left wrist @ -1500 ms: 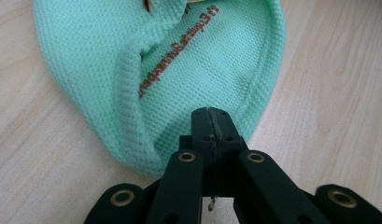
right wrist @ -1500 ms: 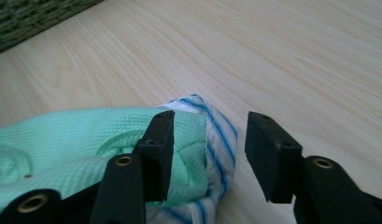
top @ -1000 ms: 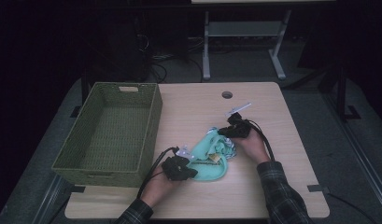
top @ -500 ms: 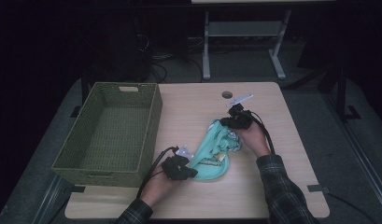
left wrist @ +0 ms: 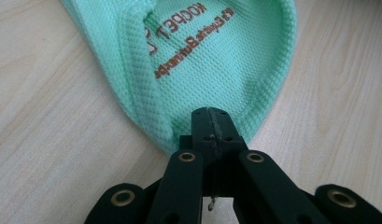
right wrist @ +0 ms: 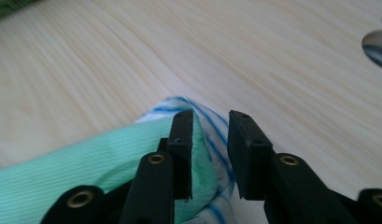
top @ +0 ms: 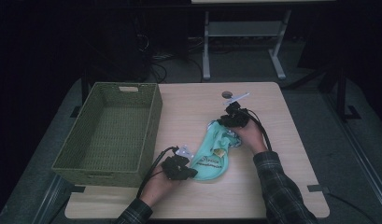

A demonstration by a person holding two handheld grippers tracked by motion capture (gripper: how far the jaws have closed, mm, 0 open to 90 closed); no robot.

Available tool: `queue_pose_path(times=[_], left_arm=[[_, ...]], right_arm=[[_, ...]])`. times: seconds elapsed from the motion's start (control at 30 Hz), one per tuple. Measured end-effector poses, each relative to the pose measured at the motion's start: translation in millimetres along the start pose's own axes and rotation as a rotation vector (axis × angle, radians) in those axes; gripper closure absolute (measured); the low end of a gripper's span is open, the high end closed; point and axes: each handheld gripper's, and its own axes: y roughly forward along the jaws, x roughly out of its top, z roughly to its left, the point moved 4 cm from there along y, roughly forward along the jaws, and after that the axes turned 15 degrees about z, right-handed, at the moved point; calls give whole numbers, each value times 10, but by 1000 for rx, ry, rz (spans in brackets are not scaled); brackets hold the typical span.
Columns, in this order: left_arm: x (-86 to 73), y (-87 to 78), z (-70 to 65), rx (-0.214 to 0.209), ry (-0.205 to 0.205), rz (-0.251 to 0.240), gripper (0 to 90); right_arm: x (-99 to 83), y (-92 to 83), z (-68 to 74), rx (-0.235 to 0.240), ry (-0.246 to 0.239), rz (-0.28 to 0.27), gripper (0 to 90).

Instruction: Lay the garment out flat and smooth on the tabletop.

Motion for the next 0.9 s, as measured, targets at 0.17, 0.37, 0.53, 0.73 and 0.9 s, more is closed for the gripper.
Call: queue_pose_path(times=[0.17,0.37,0.53,0.73,0.9], left_arm=[[-4,-2,4,5,9,8,896],[-6,-5,8,7,14,11,896],[-6,-5,8,7,13,12,896],[-4,-1,2,1,3,4,896],[-10,-4,9,-3,4,8,896]], right_arm=[[-46,-214,20,-9,-3,-41,689],[-276,-449,-28,-15,19,-78,684],[-497,-544,-72,-21,31,-80,679],[-716,-576,-101,-25,46,-80,675],[-886,-502,-107,-5,75,-64,655]])
